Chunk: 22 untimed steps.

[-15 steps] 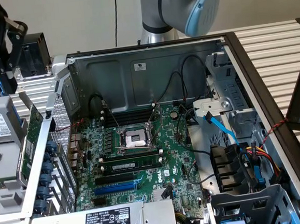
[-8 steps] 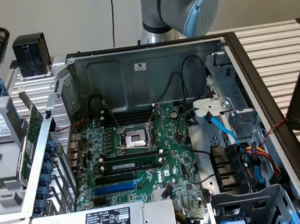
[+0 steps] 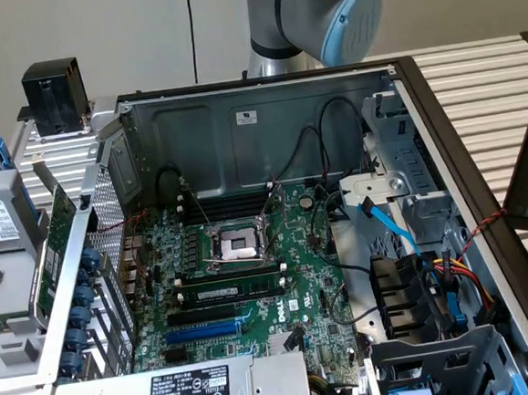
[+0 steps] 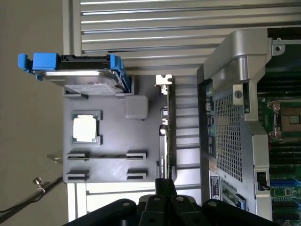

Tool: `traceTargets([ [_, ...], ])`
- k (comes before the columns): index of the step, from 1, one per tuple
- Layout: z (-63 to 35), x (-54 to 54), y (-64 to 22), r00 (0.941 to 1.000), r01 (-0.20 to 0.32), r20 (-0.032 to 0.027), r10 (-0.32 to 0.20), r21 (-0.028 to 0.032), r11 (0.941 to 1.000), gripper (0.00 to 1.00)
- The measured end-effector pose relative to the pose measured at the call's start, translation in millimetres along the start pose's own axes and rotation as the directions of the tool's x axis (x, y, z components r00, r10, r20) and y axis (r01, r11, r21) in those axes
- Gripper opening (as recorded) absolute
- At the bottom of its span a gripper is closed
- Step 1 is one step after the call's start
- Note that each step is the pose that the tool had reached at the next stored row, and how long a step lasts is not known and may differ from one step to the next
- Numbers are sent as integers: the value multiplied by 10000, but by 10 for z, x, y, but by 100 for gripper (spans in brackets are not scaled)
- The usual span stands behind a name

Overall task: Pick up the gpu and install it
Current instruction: 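Reach for the gpu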

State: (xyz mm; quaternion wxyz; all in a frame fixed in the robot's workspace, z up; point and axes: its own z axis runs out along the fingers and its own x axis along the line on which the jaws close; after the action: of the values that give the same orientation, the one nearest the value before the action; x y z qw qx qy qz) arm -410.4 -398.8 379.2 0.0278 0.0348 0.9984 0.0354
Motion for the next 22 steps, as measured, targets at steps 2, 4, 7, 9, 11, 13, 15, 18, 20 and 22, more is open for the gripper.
traceTargets([
  [2, 1, 26, -1, 9997, 14, 246, -12, -86, 10000, 11],
  [4, 9, 36, 0, 9996, 15, 284, -11, -152, 9999, 11],
  [7, 12, 76, 2, 9996, 12, 284, -7, -178, 9998, 11],
  [9, 26, 105, 28, 9995, 14, 300, -9, -181, 9998, 11],
  [11, 42, 118, 47, 9995, 15, 312, -9, -181, 9998, 11],
  [13, 61, 130, 79, 9994, 17, 336, -10, -183, 9998, 11],
  [15, 78, 148, 88, 9993, 20, 366, -13, -184, 9998, 11],
  [18, 96, 167, 89, 9993, 21, 385, -14, -188, 9998, 11],
  [20, 95, 168, 89, 9993, 22, 384, -14, -189, 9998, 11],
  [22, 96, 168, 90, 9993, 21, 384, -13, -189, 9998, 11],
])
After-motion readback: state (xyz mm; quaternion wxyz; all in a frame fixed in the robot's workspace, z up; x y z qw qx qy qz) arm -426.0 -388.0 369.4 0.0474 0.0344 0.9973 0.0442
